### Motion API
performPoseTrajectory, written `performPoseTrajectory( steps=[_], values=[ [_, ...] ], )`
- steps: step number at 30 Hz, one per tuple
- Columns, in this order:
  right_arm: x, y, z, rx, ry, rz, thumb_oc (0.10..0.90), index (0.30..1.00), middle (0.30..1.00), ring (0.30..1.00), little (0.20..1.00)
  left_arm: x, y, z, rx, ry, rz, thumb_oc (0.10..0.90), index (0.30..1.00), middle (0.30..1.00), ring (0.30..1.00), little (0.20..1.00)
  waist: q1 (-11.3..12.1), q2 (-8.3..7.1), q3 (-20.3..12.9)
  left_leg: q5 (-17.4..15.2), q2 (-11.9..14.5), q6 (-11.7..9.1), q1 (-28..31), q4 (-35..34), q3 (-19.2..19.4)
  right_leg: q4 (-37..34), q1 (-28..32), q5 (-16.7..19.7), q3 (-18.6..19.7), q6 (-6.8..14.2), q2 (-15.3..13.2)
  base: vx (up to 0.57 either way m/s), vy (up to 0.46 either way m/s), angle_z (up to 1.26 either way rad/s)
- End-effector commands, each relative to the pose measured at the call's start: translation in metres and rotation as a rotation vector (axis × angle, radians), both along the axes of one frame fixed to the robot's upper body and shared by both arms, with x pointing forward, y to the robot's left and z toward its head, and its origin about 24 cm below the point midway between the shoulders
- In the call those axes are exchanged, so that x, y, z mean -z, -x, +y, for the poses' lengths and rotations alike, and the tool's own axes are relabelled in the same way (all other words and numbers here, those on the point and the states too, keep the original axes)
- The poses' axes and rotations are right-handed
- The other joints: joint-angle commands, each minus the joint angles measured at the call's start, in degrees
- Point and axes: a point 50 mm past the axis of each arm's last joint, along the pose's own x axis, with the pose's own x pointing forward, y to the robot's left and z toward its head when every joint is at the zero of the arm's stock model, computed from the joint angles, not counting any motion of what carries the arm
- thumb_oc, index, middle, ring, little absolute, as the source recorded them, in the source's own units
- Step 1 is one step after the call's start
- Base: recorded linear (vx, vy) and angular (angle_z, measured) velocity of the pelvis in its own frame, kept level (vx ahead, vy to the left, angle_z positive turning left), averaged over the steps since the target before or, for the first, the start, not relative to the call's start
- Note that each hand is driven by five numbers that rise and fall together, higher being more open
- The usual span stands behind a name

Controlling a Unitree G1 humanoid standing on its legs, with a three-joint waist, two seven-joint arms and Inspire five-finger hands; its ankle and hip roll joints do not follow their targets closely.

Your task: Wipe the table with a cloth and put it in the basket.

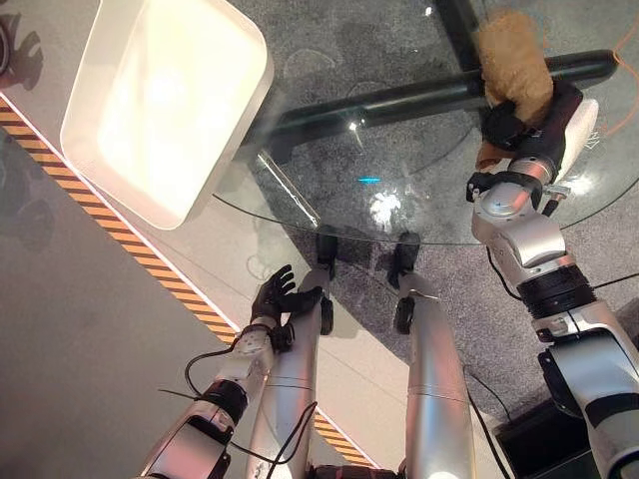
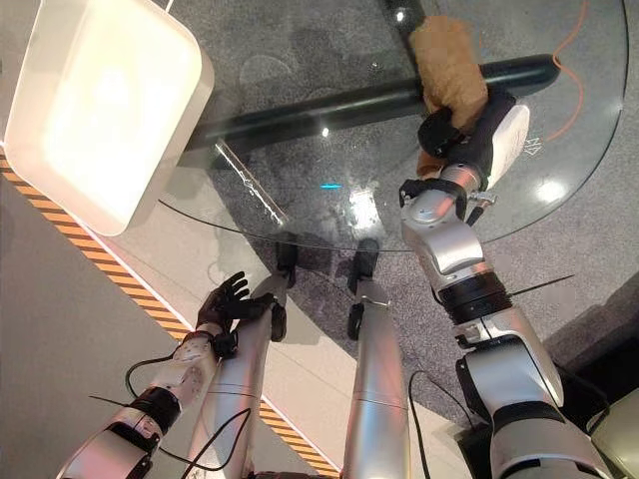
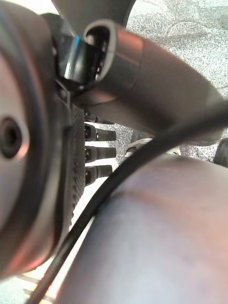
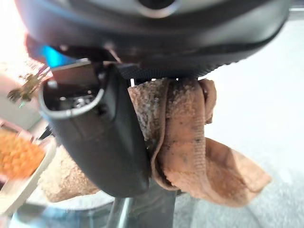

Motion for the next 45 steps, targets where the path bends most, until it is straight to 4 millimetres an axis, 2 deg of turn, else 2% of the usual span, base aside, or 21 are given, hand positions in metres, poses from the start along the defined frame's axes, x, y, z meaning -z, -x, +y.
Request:
performPoseTrajectory(
  steps=[1,10,13,18,27,32,33,34,35,41,42,45],
  values=[
    [-0.021,0.003,0.044,-0.227,0.112,-0.04,0.1,0.3,0.3,0.3,0.2,0.056,0.059,-0.001,0.008,-0.003,0.211,0.8,0.9,0.9,0.9,0.9,0.9,1.38,-0.7,-6.3,-3.9,2.2,1.2,2.6,0.5,-3.6,0.6,2.9,-1.3,2.1,1.8,0.0,0.0,0.0],
    [0.003,-0.007,0.07,-0.368,0.215,0.152,0.1,0.3,0.3,0.3,0.2,0.057,0.06,-0.001,0.02,-0.007,0.203,0.8,0.9,0.9,0.9,0.9,2.1,1.8,-0.7,-5.6,-4.0,2.1,1.1,1.9,0.5,-4.0,0.7,3.0,-2.4,2.0,1.2,0.0,-0.001,0.01],
    [0.009,-0.008,0.081,-0.478,0.289,0.209,0.1,0.3,0.3,0.3,0.2,0.057,0.061,-0.002,0.027,-0.011,0.195,0.8,0.9,0.9,0.9,0.9,2.4,1.86,-0.7,-5.3,-4.2,2.0,1.2,1.4,0.4,-4.5,0.8,3.1,-2.7,2.1,1.0,0.0,-0.008,0.05],
    [0.021,0.0,0.106,-0.703,0.422,0.27,0.1,0.3,0.3,0.3,0.2,0.054,0.06,-0.003,0.038,-0.014,0.187,0.8,0.9,0.9,0.9,0.9,2.6,1.73,-0.7,-5.0,-4.4,1.9,1.1,1.4,0.4,-4.5,0.8,3.0,-3.1,2.1,0.7,0.0,-0.007,0.01],
    [0.033,0.015,0.133,-0.899,0.524,0.275,0.1,0.3,0.3,0.3,0.2,0.052,0.059,-0.007,0.052,-0.016,0.184,0.8,0.9,0.9,0.9,0.9,2.7,1.68,-0.7,-4.7,-4.7,1.8,0.7,1.6,0.3,-4.4,0.4,3.0,-3.3,2.1,0.5,0.0,0.001,0.01],
    [0.035,0.02,0.138,-0.936,0.527,0.267,0.1,0.3,0.3,0.3,0.2,0.051,0.058,-0.008,0.054,-0.02,0.184,0.8,0.9,0.9,0.9,0.9,2.8,1.7,-0.7,-4.6,-4.6,1.8,0.4,1.7,0.3,-4.2,0.2,3.1,-3.4,2.2,0.3,0.01,0.004,0.1],
    [0.043,0.022,0.139,-0.947,0.515,0.281,0.1,0.3,0.3,0.3,0.2,0.055,0.064,-0.008,0.056,-0.02,0.203,0.8,0.9,0.9,0.9,0.9,2.9,1.79,-0.7,-6.3,-4.6,1.6,2.1,2.2,0.2,-3.3,1.7,1.4,-3.0,2.6,0.4,0.05,0.003,0.13],
    [0.043,0.022,0.139,-0.95,0.512,0.279,0.1,0.3,0.3,0.3,0.2,0.055,0.064,-0.007,0.056,-0.021,0.202,0.8,0.9,0.9,0.9,0.9,2.9,1.77,-0.7,-6.3,-4.6,1.7,2.0,2.3,0.2,-3.2,1.6,1.4,-3.1,2.6,0.4,0.0,0.004,0.16],
    [0.037,0.021,0.14,-0.949,0.521,0.26,0.1,0.3,0.3,0.3,0.2,0.05,0.056,-0.007,0.054,-0.021,0.181,0.8,0.9,0.9,0.9,0.9,2.8,1.69,-0.7,-4.6,-4.6,1.9,0.1,2.0,0.4,-4.0,-0.1,3.1,-3.4,2.2,0.2,-0.04,0.004,0.18],
    [0.04,0.021,0.141,-0.961,0.511,0.267,0.1,0.3,0.3,0.3,0.2,0.048,0.053,-0.008,0.056,-0.019,0.179,0.8,0.9,0.9,0.9,0.9,2.9,1.64,-0.7,-4.5,-4.6,1.9,-0.2,2.1,0.5,-3.7,-0.3,3.1,-3.6,2.3,0.1,0.0,0.005,0.15],
    [0.048,0.022,0.141,-0.963,0.5,0.291,0.1,0.3,0.3,0.3,0.2,0.053,0.061,-0.008,0.06,-0.019,0.2,0.8,0.9,0.9,0.9,0.9,3.0,1.74,-0.7,-6.1,-4.5,1.7,1.7,2.4,0.3,-3.0,1.3,1.6,-3.3,2.8,0.1,0.04,0.009,0.05],
    [0.05,0.022,0.14,-0.95,0.497,0.298,0.1,0.3,0.3,0.3,0.2,0.054,0.062,-0.008,0.06,-0.022,0.204,0.8,0.9,0.9,0.9,0.9,3.1,1.76,-0.7,-6.1,-4.5,1.7,1.5,2.5,0.3,-2.9,1.2,1.5,-3.4,2.7,0.0,0.01,0.001,0.0]
  ],
)
